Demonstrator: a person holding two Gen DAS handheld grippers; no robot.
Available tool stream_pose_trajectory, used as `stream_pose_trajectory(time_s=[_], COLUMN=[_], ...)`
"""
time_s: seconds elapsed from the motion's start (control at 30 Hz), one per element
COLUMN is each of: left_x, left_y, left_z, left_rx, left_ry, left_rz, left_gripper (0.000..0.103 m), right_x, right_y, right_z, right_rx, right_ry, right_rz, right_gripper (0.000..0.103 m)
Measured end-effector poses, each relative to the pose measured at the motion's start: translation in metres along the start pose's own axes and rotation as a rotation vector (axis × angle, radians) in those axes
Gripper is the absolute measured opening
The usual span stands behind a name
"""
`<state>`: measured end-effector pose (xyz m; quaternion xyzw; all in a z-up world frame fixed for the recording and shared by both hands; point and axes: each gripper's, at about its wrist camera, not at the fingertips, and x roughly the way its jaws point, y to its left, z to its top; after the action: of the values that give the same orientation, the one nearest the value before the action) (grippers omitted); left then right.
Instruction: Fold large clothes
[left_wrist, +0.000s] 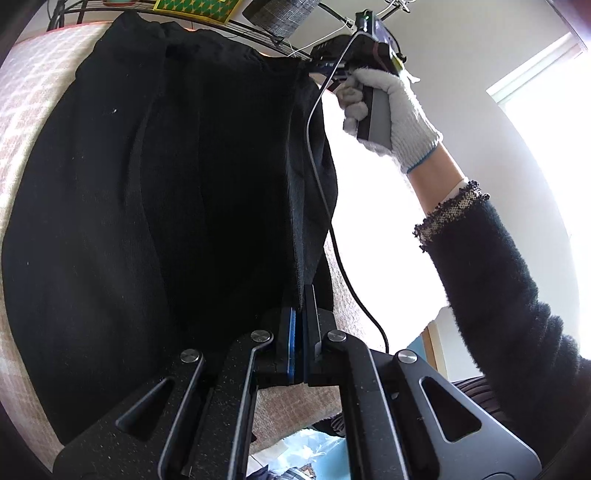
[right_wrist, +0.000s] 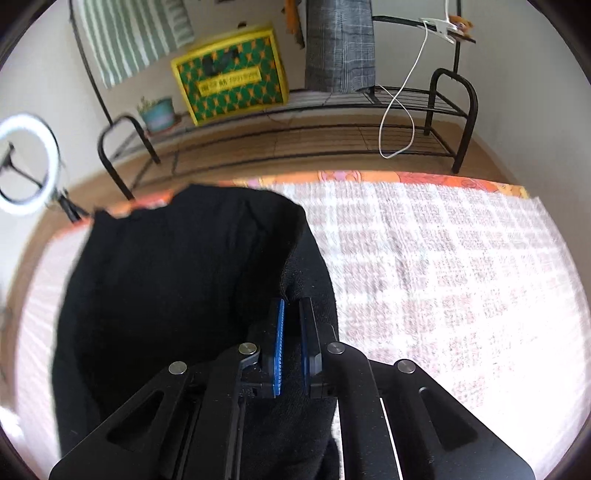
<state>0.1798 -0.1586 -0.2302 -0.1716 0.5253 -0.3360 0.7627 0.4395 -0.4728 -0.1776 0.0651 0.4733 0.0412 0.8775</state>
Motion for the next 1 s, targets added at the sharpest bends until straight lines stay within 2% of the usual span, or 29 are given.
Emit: stream_pose_trajectory(time_s=[0.13, 0.27, 0.37, 0.47, 0.53, 0.63, 0.7, 0.73, 0.8, 0.83, 0.87, 1.0], left_x=[0.002, 0.005, 0.008, 0.007, 0.004, -0.006, -0.008, -0.008, -0.011, -0.014, -0.016, -0.007], left_y=[0.012, 0.028, 0.034, 0.033, 0.036, 0.043, 0.042, 0.043, 0.042, 0.04, 0.04, 0.03], left_z=[-0.001, -0.001, 0.0, 0.002, 0.004, 0.006, 0.007, 0.006, 0.003, 0.0, -0.001, -0.009], left_rx=[-0.04, -0.086, -0.091, -0.06, -0.069, -0.082, -0.074, -0.064, -0.047, -0.029, -0.014, 0.025], left_ry=[0.012, 0.026, 0.036, 0.024, 0.017, 0.004, 0.01, 0.018, 0.02, 0.014, 0.01, 0.013], left_rz=[-0.023, -0.009, 0.017, 0.047, 0.048, 0.046, 0.049, 0.053, 0.062, 0.064, 0.073, 0.083], left_gripper=[0.0, 0.0, 0.0, 0.0, 0.0, 0.0, 0.001, 0.004, 0.02, 0.025, 0.031, 0.031], right_x=[-0.004, 0.01, 0.032, 0.028, 0.01, -0.045, -0.08, -0.104, -0.142, -0.155, -0.177, -0.226], right_y=[0.038, 0.095, 0.124, 0.129, 0.122, 0.101, 0.087, 0.076, 0.058, 0.051, 0.041, 0.023], right_z=[0.004, -0.003, -0.012, -0.014, -0.012, -0.013, -0.018, -0.023, -0.035, -0.042, -0.056, -0.114], right_rx=[-0.077, -0.199, -0.266, -0.274, -0.263, -0.221, -0.189, -0.161, -0.115, -0.101, -0.088, -0.094], right_ry=[-0.04, -0.053, -0.019, -0.014, -0.029, -0.091, -0.127, -0.15, -0.182, -0.19, -0.198, -0.186], right_rz=[0.063, 0.126, 0.104, 0.114, 0.144, 0.214, 0.267, 0.295, 0.339, 0.355, 0.357, 0.296], right_gripper=[0.005, 0.003, 0.003, 0.004, 0.005, 0.014, 0.029, 0.031, 0.032, 0.033, 0.034, 0.036])
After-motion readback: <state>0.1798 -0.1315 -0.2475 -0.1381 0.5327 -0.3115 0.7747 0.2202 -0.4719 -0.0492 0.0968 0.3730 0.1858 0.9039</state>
